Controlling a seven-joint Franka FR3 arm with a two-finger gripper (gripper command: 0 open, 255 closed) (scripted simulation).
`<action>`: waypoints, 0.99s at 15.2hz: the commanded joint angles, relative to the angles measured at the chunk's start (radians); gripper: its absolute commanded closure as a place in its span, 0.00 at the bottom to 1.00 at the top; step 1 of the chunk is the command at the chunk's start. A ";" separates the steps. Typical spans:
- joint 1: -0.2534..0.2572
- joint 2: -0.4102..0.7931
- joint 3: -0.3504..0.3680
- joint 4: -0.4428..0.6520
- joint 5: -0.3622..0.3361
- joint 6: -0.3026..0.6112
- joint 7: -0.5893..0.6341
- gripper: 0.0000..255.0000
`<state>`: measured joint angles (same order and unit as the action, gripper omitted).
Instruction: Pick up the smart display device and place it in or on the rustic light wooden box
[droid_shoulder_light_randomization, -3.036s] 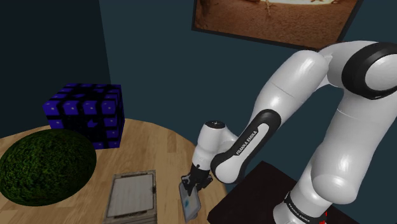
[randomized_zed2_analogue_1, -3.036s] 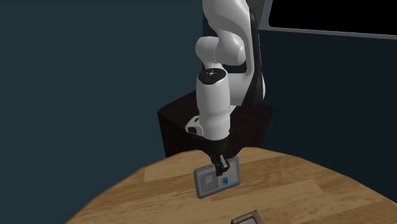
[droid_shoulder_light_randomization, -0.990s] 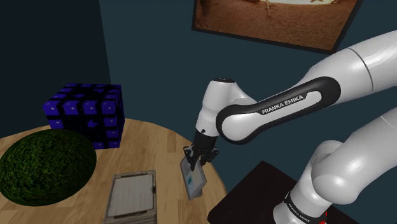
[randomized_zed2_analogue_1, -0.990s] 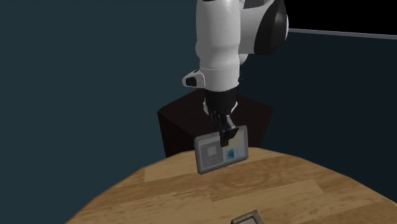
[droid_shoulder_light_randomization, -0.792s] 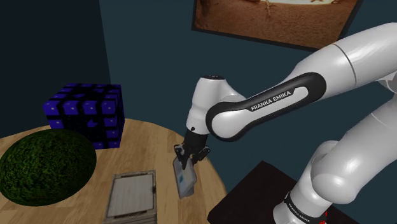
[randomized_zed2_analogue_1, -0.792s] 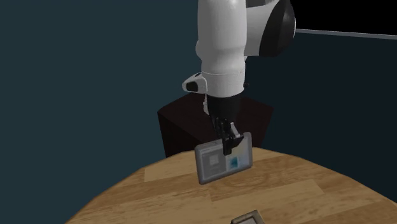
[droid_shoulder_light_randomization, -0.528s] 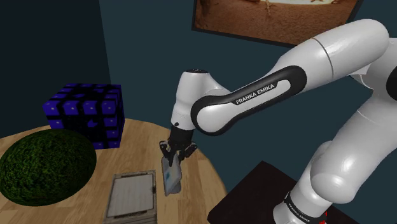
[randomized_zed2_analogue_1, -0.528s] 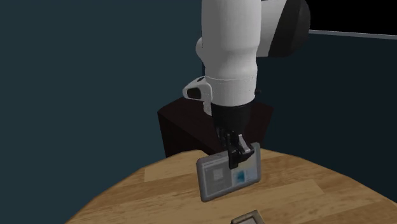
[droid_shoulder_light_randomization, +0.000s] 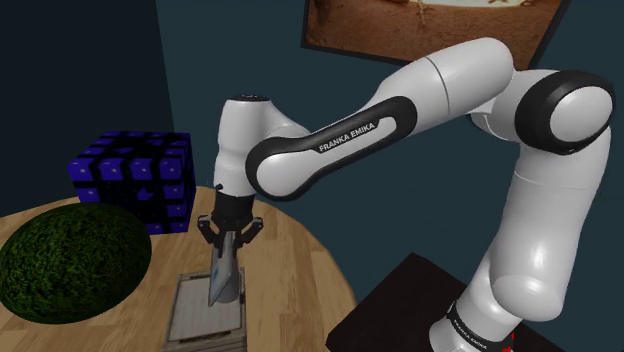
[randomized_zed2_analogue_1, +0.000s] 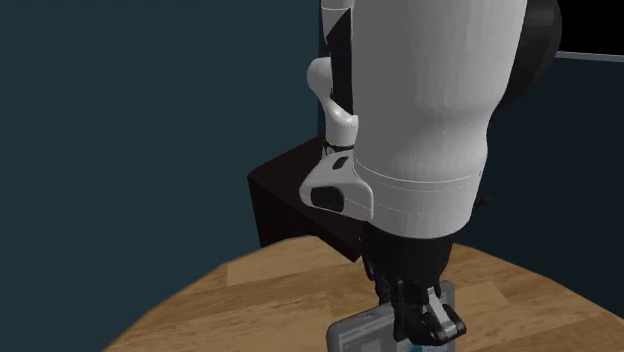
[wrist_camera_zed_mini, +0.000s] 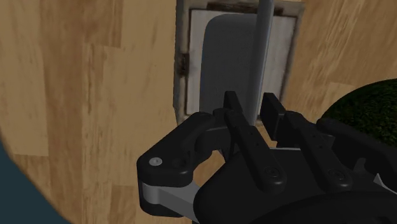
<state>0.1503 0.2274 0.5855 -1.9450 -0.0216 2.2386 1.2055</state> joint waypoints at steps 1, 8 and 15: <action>0.032 0.081 -0.010 0.117 -0.055 -0.045 0.042 1.00; 0.067 0.168 -0.031 0.156 -0.105 -0.006 0.072 1.00; 0.080 0.215 -0.048 0.123 -0.134 0.070 0.085 1.00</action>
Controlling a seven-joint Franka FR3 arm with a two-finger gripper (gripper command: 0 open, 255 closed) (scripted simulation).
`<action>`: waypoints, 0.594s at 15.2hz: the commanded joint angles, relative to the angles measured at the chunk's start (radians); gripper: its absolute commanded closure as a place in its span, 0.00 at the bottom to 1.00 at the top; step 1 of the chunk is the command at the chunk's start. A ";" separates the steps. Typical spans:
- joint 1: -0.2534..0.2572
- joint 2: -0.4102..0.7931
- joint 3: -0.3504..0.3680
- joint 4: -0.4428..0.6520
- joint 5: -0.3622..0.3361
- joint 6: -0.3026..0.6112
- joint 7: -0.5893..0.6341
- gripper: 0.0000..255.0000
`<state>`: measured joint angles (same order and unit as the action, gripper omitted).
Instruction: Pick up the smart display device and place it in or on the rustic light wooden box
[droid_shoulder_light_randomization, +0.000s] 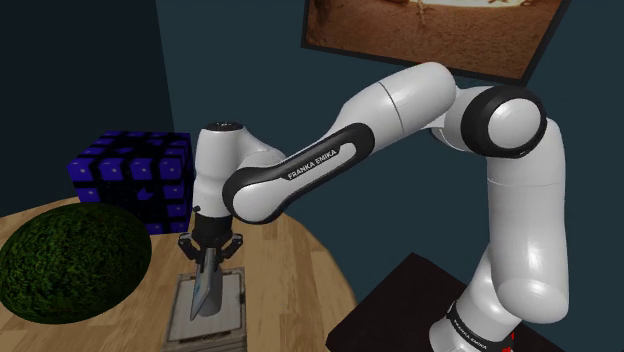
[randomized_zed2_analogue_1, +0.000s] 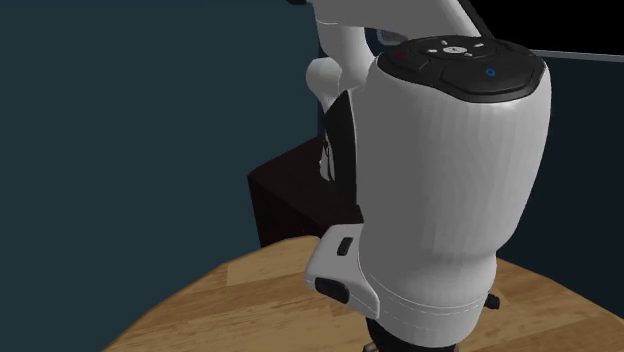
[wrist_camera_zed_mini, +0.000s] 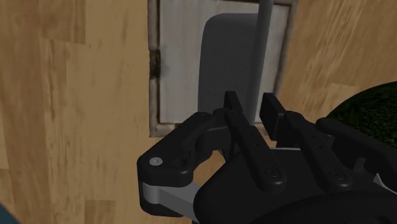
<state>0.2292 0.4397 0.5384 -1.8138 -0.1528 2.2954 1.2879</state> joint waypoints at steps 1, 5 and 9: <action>0.003 0.010 -0.004 -0.013 -0.007 0.023 0.004 1.00; 0.012 0.041 -0.017 -0.026 -0.026 0.065 0.013 1.00; 0.018 0.058 -0.024 -0.031 -0.036 0.086 0.017 1.00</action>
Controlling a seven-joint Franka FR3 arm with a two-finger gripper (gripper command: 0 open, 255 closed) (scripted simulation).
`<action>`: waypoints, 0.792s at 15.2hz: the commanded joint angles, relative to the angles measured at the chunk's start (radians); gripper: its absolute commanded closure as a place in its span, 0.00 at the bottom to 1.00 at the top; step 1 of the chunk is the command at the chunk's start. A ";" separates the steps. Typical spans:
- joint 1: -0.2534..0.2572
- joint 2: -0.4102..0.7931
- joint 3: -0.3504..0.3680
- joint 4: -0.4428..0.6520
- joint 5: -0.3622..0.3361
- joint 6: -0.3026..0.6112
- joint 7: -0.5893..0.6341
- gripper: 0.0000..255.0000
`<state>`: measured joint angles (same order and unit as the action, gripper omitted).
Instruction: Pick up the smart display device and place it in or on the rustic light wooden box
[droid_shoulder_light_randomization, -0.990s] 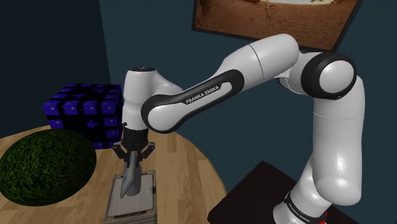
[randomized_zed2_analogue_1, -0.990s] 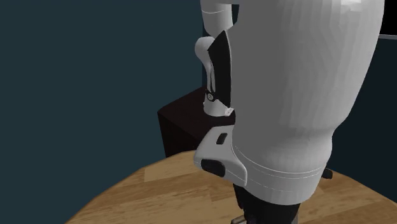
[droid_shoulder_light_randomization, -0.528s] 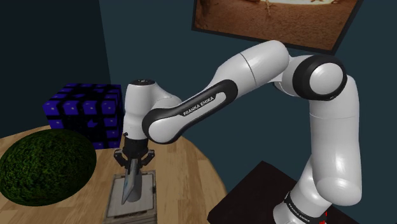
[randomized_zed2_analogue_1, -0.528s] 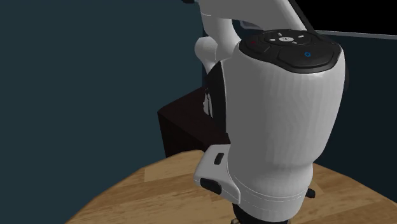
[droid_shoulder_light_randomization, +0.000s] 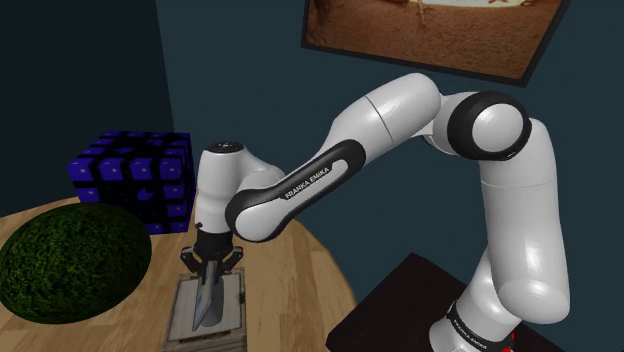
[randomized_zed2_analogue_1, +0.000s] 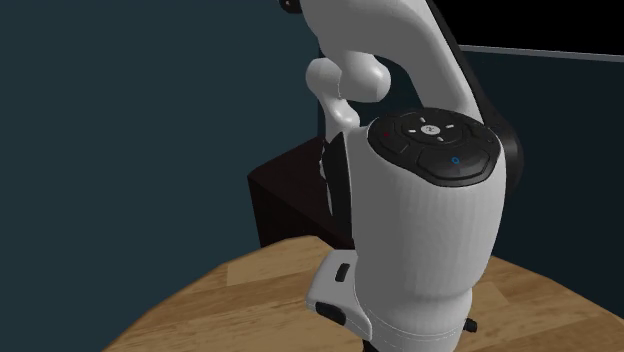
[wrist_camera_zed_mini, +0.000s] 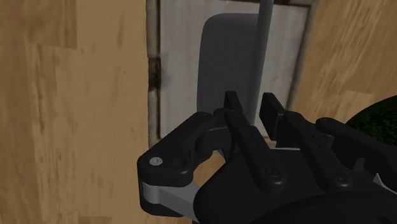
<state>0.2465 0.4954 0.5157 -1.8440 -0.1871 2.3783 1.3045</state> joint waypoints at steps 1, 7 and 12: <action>0.001 0.002 -0.001 -0.001 -0.001 0.003 0.001 1.00; 0.000 0.002 -0.001 -0.001 -0.002 0.003 0.001 0.00; 0.000 0.002 -0.001 -0.001 -0.002 0.003 0.001 0.00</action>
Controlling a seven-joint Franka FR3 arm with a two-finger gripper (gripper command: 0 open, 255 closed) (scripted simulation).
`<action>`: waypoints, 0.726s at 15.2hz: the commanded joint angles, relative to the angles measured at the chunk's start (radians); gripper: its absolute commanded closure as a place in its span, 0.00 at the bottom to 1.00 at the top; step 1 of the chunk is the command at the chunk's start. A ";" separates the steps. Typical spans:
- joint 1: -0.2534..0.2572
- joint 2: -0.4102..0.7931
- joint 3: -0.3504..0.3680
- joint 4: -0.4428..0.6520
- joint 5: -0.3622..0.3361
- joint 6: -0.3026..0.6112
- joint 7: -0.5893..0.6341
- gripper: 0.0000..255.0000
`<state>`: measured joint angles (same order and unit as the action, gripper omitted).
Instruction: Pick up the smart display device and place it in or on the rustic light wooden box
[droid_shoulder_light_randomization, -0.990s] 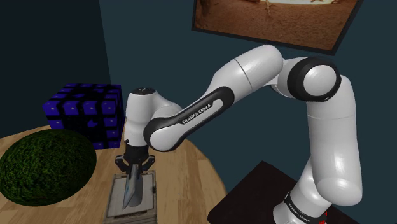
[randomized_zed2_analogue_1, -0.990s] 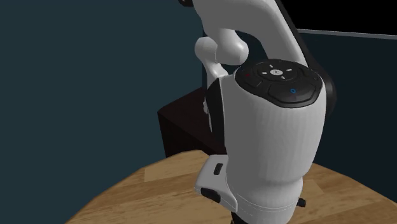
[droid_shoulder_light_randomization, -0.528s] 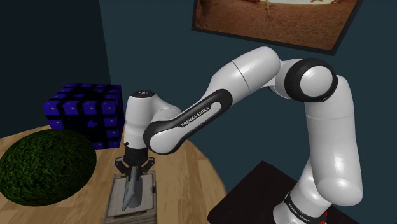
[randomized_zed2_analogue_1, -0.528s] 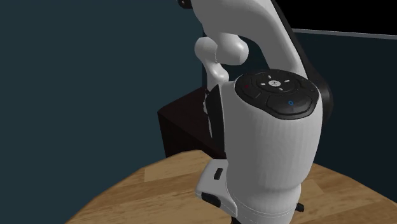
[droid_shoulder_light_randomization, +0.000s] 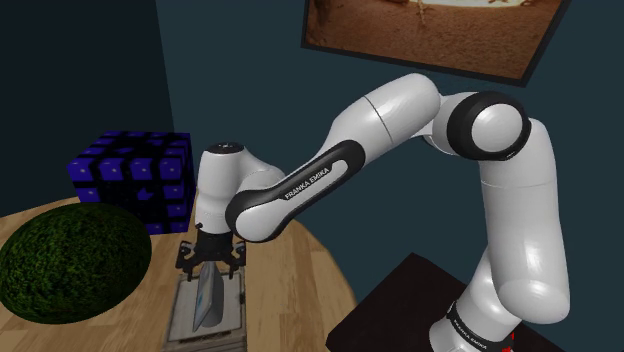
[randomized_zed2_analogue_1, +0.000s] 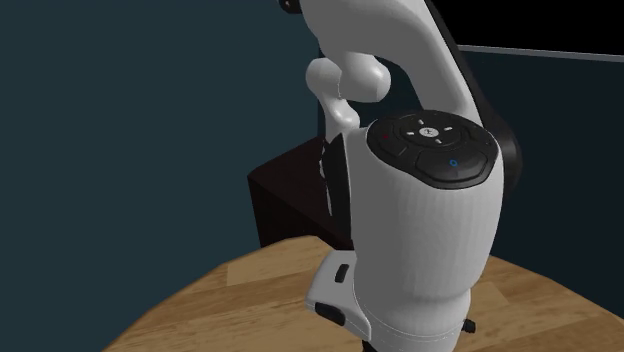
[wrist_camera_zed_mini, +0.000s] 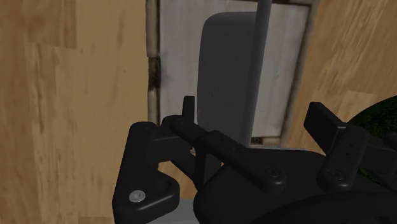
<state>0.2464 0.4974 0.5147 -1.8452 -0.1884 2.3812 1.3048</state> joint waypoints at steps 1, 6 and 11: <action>-0.010 -0.023 0.009 0.001 0.013 -0.023 -0.008 0.00; -0.036 -0.086 0.032 0.010 0.051 -0.090 -0.032 0.00; -0.036 -0.086 0.032 0.010 0.051 -0.090 -0.032 0.00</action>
<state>0.2105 0.4111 0.5469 -1.8354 -0.1374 2.2916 1.2730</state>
